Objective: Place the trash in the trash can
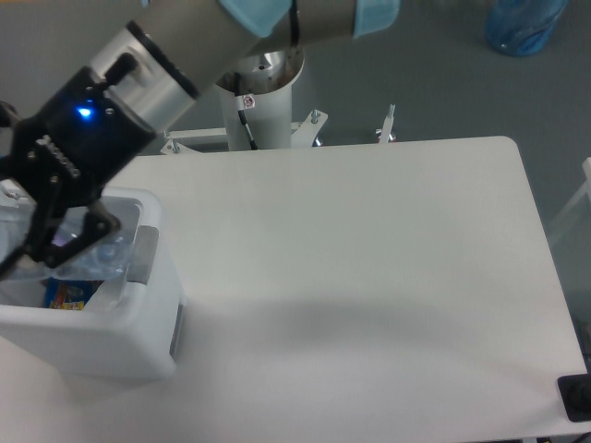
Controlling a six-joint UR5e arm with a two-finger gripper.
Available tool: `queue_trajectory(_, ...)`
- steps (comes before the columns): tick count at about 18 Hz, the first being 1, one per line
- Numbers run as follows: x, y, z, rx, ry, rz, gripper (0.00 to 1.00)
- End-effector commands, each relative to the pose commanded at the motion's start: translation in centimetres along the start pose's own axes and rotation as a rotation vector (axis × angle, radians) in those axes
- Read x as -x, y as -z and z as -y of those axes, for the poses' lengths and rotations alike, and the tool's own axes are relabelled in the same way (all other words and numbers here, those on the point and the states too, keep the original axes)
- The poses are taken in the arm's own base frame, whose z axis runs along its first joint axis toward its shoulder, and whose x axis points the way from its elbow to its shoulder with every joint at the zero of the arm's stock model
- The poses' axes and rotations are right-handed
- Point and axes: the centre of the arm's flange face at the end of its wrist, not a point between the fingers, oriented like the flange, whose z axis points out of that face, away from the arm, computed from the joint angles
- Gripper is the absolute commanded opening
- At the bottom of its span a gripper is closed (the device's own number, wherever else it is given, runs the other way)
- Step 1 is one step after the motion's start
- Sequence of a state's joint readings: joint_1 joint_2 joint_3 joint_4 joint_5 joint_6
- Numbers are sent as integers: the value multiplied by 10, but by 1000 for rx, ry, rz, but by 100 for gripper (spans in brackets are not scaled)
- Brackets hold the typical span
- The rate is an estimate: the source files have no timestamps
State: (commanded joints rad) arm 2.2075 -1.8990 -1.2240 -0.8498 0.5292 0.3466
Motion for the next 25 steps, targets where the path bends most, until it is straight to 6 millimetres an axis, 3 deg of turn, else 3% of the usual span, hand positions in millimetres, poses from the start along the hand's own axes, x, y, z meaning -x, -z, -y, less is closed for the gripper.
queue_trajectory(5, -2, -32, -35, 49, -56, -46, 41)
queue_trajectory(8, -1, -34, -41, 56, -65, -50, 56)
queue_trajectory(9, -1, -33, -41, 55, -65, -49, 66)
queue_trajectory(10, 1, -34, -42, 57, -63, -47, 92)
queue_trajectory(11, 4, -30, -42, 54, -59, -40, 100)
queue_trajectory(12, 9, -29, -45, 55, -52, -36, 100)
queue_trajectory(18, 50, 5, -58, 39, 1, 25, 100)
queue_trajectory(22, 103, 65, -65, -2, 50, 125, 100)
queue_trajectory(25, 153, 116, -82, -27, 71, 207, 100)
